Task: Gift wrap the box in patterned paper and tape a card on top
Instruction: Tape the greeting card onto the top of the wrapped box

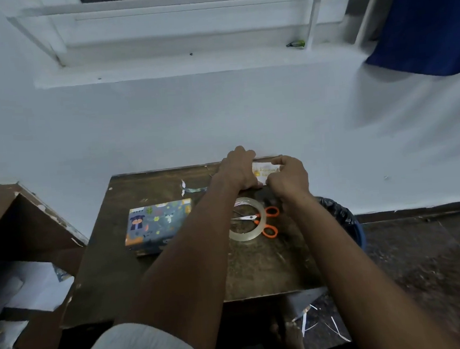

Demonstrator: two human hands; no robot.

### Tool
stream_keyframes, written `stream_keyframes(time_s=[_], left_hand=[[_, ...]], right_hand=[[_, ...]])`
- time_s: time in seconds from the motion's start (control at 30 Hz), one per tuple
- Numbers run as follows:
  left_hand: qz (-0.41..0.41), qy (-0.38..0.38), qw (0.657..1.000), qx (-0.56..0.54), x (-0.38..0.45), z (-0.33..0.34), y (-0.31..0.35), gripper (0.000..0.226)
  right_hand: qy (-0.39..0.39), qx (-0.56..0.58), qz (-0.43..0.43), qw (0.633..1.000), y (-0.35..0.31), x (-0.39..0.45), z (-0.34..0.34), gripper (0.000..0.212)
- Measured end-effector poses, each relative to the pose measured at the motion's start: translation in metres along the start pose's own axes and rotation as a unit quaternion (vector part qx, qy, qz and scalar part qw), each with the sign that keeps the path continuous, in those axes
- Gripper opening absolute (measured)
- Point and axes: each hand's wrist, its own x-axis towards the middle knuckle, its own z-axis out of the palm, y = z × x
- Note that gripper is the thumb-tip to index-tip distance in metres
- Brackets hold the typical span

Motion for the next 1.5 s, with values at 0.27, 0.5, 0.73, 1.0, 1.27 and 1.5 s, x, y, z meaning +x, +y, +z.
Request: stream_keyframes(time_s=[0.27,0.5,0.73,1.0,1.27,1.5], left_hand=[[0.005,0.001,1.0,-0.023,0.007,-0.011,-0.008,0.082],[0.019,0.153,0.947,-0.283,-0.024,-0.009,-0.019,0.028],[-0.005,0.299,0.847,-0.439,-0.072,-0.03,-0.032,0.025],[-0.009,0.255,0.877,-0.407,-0.157,-0.044,-0.088,0.05],[-0.041,0.232,0.87,-0.434,-0.209,-0.028,-0.126,0.076],[-0.011,0.212,0.838,-0.503,-0.218,-0.036,-0.146,0.065]], right_hand=[[0.002,0.03,0.005,1.0,0.003,0.0,0.001,0.054],[0.078,0.078,-0.019,0.994,-0.002,-0.003,-0.002,0.033],[0.07,0.117,-0.212,0.968,-0.026,-0.035,-0.002,0.031],[-0.027,0.173,-0.253,0.951,-0.035,-0.07,0.028,0.046],[-0.131,0.19,-0.252,0.94,-0.035,-0.091,0.064,0.043],[-0.191,0.25,-0.203,0.927,-0.037,-0.096,0.079,0.035]])
